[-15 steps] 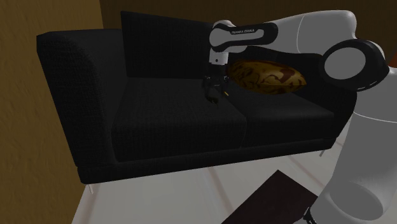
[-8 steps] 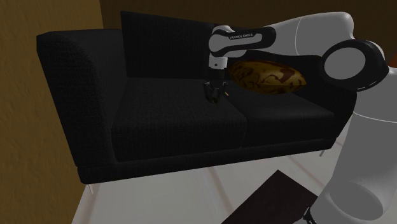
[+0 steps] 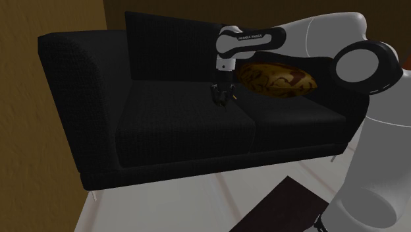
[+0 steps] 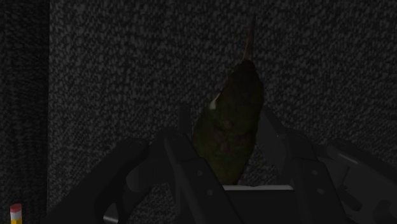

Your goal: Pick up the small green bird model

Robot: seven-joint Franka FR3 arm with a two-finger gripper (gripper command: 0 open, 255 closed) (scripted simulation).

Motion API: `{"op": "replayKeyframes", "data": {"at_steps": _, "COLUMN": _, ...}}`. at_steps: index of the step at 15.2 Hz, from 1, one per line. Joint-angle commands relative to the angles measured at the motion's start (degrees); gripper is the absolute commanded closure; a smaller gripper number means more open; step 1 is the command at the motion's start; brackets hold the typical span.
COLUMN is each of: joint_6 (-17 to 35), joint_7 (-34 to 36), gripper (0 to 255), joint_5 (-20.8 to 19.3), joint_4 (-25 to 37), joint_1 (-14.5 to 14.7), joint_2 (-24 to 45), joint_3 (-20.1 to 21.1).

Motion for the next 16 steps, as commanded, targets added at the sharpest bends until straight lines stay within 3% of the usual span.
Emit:
{"op": "replayKeyframes", "data": {"at_steps": 1, "joint_6": -1.13, "joint_7": -0.01, "gripper": 255, "joint_5": 0.0, "joint_4": 1.15, "joint_1": -0.02, "joint_2": 0.01, "joint_3": -0.01}}
{"op": "replayKeyframes", "data": {"at_steps": 16, "joint_6": -11.98, "joint_7": 0.29, "gripper": 255, "joint_5": -0.05, "joint_4": 13.66, "joint_1": 0.01, "joint_2": 1.66, "joint_3": 0.01}}
